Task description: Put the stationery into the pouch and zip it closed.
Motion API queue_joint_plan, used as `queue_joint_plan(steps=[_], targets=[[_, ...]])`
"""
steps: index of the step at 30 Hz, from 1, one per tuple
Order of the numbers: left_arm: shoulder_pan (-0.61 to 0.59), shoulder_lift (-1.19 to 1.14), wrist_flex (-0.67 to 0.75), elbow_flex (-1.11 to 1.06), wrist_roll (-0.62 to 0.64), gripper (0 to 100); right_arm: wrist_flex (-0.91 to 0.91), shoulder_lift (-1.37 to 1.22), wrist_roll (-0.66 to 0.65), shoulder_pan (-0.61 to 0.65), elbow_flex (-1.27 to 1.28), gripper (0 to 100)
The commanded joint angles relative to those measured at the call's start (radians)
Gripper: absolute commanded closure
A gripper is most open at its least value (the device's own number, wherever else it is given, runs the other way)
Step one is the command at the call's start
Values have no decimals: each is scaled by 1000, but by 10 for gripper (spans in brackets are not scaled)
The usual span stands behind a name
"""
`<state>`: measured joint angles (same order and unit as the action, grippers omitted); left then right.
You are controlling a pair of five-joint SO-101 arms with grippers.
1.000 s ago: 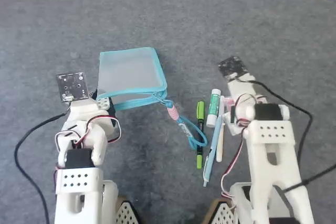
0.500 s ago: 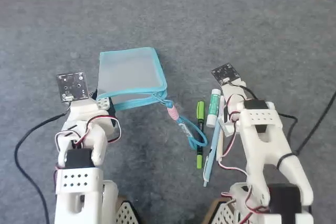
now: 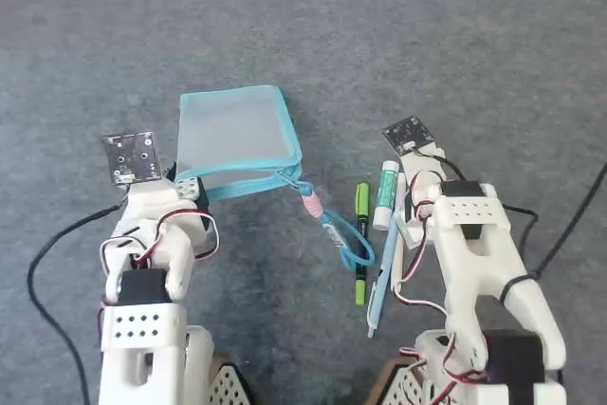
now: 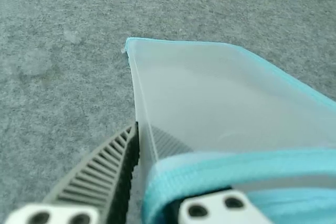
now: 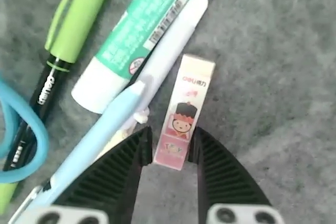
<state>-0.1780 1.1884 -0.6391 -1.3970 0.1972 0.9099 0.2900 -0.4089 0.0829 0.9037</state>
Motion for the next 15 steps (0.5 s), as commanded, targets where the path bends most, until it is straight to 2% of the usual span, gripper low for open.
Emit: queue_joint_plan(steps=[1, 15], targets=[[-3, -2, 32, 10, -14, 988, 44, 4, 5, -1, -11, 876], [-3, -2, 31, 10, -14, 988, 33, 4, 5, 7, 28, 881]])
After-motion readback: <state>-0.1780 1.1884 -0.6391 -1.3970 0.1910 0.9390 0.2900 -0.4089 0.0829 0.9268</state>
